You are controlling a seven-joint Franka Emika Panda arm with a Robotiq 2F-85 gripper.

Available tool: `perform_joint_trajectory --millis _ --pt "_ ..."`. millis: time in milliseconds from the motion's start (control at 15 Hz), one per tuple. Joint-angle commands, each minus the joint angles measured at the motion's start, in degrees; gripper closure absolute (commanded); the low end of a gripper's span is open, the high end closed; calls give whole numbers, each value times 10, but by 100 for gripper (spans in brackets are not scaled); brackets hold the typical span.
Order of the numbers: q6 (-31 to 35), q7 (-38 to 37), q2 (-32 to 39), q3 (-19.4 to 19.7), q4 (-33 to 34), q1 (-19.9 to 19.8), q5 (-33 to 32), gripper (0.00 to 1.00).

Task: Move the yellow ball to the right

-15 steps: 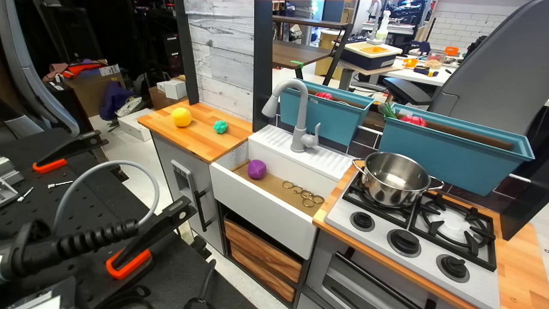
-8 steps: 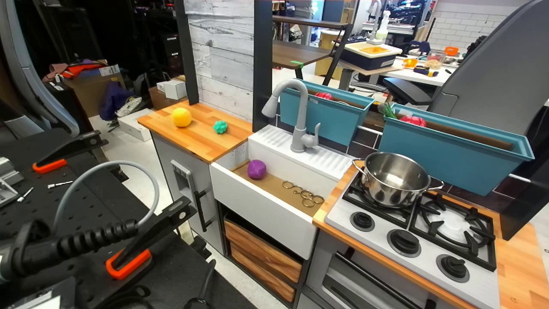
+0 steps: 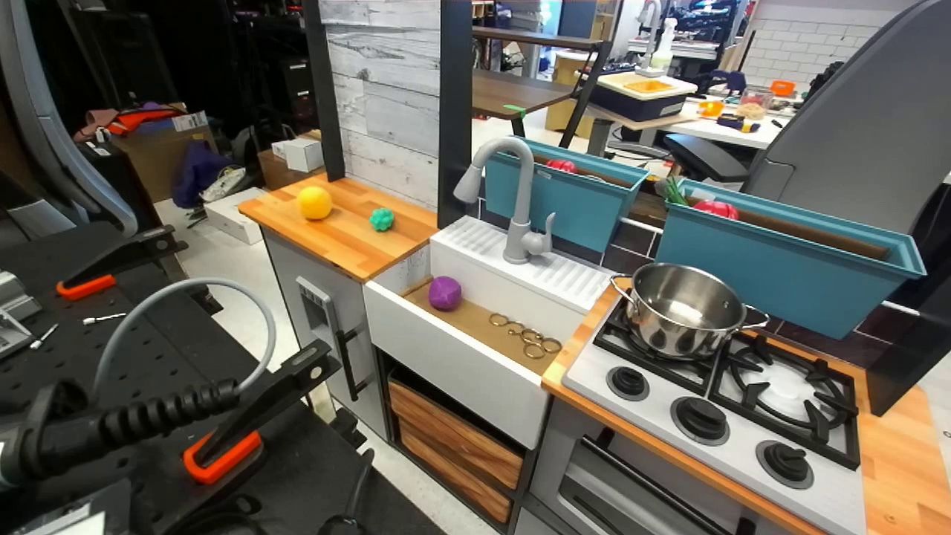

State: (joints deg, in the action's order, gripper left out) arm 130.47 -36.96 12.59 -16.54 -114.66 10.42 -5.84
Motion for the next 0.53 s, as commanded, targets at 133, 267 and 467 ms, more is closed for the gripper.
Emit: perform_joint_trajectory --millis 133,267,467 --pt "59 -63 149 64 103 91 -51 0" --pt "63 -61 190 79 132 110 -40 0" --pt "50 -59 243 97 175 129 -32 0"
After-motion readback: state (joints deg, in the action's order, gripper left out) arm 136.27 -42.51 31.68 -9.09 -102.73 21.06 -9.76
